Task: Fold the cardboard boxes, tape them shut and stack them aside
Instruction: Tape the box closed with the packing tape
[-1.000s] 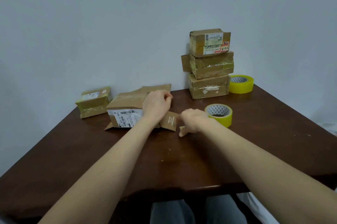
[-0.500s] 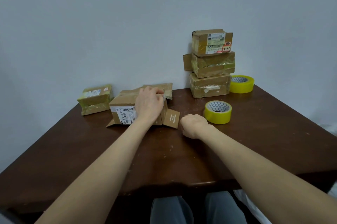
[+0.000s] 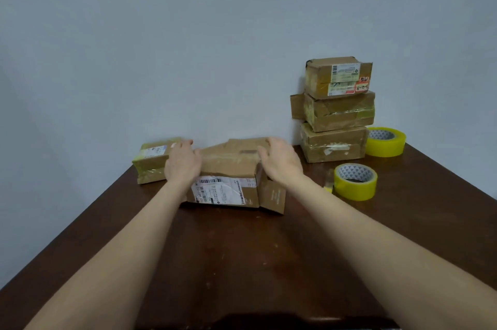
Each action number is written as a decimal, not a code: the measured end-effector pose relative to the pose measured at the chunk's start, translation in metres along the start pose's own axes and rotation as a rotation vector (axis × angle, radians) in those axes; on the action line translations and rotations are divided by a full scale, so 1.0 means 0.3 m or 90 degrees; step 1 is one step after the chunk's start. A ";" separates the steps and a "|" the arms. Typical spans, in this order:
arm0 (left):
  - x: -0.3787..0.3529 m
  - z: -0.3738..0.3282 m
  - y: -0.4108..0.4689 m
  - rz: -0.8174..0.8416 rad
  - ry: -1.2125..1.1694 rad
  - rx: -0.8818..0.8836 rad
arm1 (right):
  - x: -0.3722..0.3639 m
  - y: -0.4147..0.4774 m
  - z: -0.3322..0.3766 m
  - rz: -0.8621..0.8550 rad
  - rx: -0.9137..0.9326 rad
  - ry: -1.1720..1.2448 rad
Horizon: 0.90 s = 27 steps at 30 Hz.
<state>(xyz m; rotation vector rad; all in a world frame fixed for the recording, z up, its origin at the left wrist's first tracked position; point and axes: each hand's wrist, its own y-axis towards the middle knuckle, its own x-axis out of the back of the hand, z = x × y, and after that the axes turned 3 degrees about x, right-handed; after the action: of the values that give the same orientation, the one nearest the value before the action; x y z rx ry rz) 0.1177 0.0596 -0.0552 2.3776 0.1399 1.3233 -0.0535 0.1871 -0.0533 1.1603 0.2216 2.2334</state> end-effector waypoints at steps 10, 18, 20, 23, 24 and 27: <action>-0.085 0.057 0.080 0.225 0.116 -0.005 | -0.264 0.060 0.031 0.204 -0.135 0.037; -0.011 0.050 -0.013 0.285 0.093 0.091 | -0.190 0.059 -0.045 0.203 -0.250 0.183; -0.002 0.033 -0.055 0.308 0.095 0.083 | -0.136 0.048 -0.067 0.238 -0.216 0.090; -0.021 -0.005 -0.122 0.327 0.062 0.079 | -0.091 0.022 -0.078 0.243 -0.201 -0.026; -0.035 -0.007 -0.137 0.326 0.029 0.092 | -0.094 0.011 -0.080 0.237 -0.214 -0.026; -0.049 -0.001 -0.156 0.304 -0.046 0.148 | -0.103 -0.004 -0.087 0.219 -0.245 0.054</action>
<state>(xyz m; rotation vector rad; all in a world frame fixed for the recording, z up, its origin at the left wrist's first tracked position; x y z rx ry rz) 0.1146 0.0982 -0.0855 2.7671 -0.3335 1.4861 -0.0601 0.1732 -0.0908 0.9470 -0.3890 2.4764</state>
